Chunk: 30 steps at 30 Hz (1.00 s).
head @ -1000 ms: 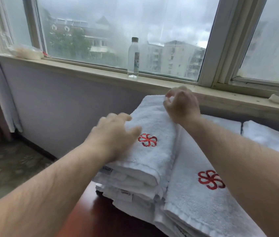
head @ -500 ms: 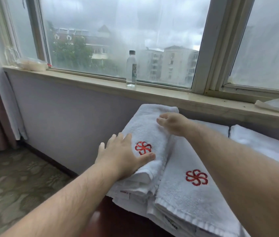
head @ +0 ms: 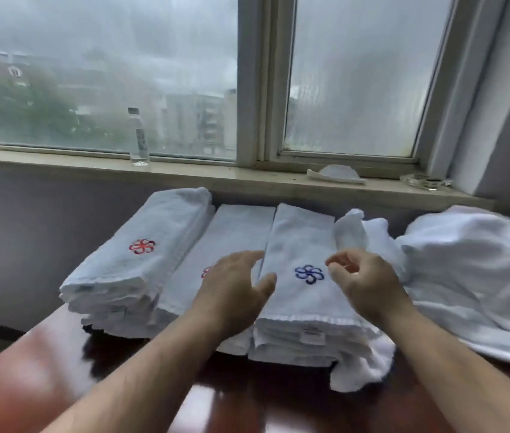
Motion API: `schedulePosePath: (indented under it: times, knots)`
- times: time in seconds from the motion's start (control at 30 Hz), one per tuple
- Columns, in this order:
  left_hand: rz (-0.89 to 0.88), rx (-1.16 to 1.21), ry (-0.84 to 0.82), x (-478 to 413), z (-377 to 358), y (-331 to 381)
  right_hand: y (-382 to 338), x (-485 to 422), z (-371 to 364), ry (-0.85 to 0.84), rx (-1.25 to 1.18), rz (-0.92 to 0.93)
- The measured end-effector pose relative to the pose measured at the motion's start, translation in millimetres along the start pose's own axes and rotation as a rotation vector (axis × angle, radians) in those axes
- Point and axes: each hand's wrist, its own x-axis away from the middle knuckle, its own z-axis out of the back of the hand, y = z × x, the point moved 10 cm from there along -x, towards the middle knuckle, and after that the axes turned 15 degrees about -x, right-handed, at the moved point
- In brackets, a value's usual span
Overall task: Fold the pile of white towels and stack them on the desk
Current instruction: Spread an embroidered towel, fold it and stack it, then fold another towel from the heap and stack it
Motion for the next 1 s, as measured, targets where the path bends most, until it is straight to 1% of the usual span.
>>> schedulePosePath:
  times: [0.1, 0.17, 0.23, 0.3, 0.37, 0.4, 0.5, 0.53, 0.6, 0.63, 0.67, 0.73, 0.8, 0.87, 0.9, 0.93, 1.0]
  knots:
    - [-0.122, 0.055, 0.014, -0.9, -25.2, 77.0, 40.7, 35.1, 70.9, 0.123, 0.018, -0.072]
    - [-0.204, 0.078, 0.021, 1.5, -47.5, 127.6, 68.6, 55.1, 118.3, 0.234, -0.001, -0.104]
    - [-0.262, 0.026, 0.016, 2.2, -76.5, 171.5, 94.9, 71.5, 158.0, 0.336, -0.016, -0.139]
    - [-0.280, -0.026, -0.008, 0.1, -109.9, 205.2, 119.6, 85.7, 185.0, 0.410, -0.039, -0.172]
    - [-0.233, -0.040, -0.065, -4.4, -145.0, 223.1, 147.2, 98.5, 197.9, 0.443, -0.067, -0.210]
    - [-0.174, -0.072, -0.081, -8.4, -160.6, 223.9, 161.6, 103.5, 199.1, 0.434, -0.077, -0.245]
    - [0.103, -0.207, -0.130, -18.1, -189.3, 197.5, 193.7, 106.0, 196.8, 0.388, -0.167, -0.330]
    - [0.149, -0.242, -0.100, -20.3, -189.4, 189.8, 197.5, 104.1, 195.5, 0.381, -0.196, -0.331]
    - [0.139, -0.308, -0.012, -24.4, -186.1, 184.6, 198.3, 100.1, 190.6, 0.352, -0.203, -0.316]
    - [0.113, -0.281, 0.023, -27.8, -185.0, 184.0, 199.0, 99.2, 187.5, 0.338, -0.214, -0.310]
    - [0.080, -0.195, 0.059, -31.3, -183.4, 184.7, 200.0, 98.5, 184.4, 0.328, -0.235, -0.308]
    - [0.042, 0.058, 0.082, -34.3, -183.2, 188.7, 200.2, 96.7, 178.5, 0.315, -0.285, -0.306]
    - [-0.069, 0.283, 0.010, -27.6, -188.8, 208.9, 200.4, 93.9, 176.4, 0.319, -0.379, -0.319]
    - [-0.228, 0.463, -0.121, -12.6, -195.4, 237.6, 206.2, 92.0, 174.0, 0.310, -0.527, -0.370]
    - [-0.277, 0.523, -0.188, -6.1, -199.8, 247.9, 210.5, 91.9, 171.5, 0.295, -0.628, -0.409]
    - [-0.294, 0.579, -0.247, -2.0, -203.6, 253.6, 214.4, 92.5, 169.4, 0.280, -0.731, -0.448]
    - [-0.239, 0.684, -0.327, -3.1, -207.7, 252.4, 219.4, 94.2, 168.5, 0.258, -0.865, -0.506]
